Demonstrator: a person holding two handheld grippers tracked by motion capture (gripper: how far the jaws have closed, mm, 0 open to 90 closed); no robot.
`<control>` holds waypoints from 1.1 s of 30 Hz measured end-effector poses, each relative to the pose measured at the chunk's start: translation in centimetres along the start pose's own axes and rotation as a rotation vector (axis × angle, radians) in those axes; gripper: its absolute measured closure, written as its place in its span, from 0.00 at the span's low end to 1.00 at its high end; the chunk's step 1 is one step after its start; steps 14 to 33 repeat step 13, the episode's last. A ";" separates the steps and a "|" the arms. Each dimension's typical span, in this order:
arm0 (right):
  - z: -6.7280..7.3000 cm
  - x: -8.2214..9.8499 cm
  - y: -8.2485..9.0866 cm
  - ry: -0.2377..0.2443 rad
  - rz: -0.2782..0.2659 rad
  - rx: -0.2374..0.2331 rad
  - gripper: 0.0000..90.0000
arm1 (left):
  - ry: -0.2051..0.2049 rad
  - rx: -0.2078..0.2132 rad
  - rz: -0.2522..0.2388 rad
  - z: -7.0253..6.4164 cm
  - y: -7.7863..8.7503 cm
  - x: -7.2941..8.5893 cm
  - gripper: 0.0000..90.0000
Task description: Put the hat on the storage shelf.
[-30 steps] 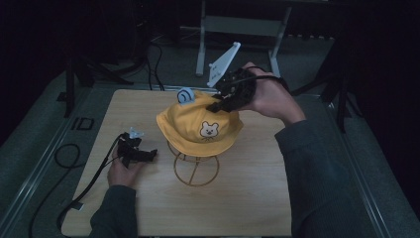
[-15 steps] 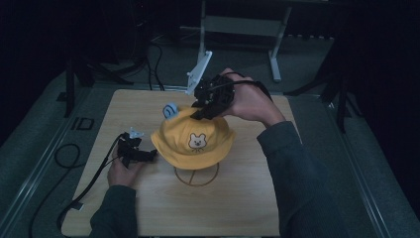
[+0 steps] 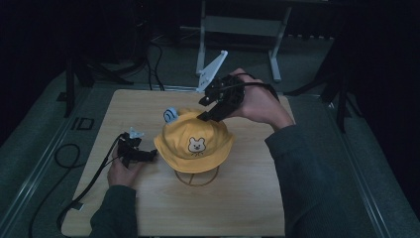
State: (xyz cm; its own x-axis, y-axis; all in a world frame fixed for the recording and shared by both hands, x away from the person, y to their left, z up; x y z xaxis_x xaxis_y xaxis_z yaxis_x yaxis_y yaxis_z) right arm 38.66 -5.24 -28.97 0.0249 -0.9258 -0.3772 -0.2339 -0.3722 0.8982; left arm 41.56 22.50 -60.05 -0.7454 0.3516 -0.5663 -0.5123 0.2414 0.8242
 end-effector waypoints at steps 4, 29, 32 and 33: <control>0.1 0.4 -0.1 -0.030 0.005 -0.023 0.35 | 0.000 0.000 0.000 0.0 0.0 0.0 0.02; 0.3 1.5 -0.4 -0.041 0.040 0.038 0.18 | 0.000 0.001 0.001 0.0 0.0 0.0 0.02; 0.3 1.5 -0.4 -0.041 0.040 0.038 0.18 | 0.000 0.001 0.001 0.0 0.0 0.0 0.02; 0.3 1.5 -0.4 -0.041 0.040 0.038 0.18 | 0.000 0.001 0.001 0.0 0.0 0.0 0.02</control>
Point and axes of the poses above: each handheld gripper's, and its own axes: y roughly backward along the jaws, x roughly out of its underside, z roughly to its left, the point moved 4 cm from there along -y, roughly forward along the jaws, and after that the axes turned 9 degrees about z, right-handed, at the moved point
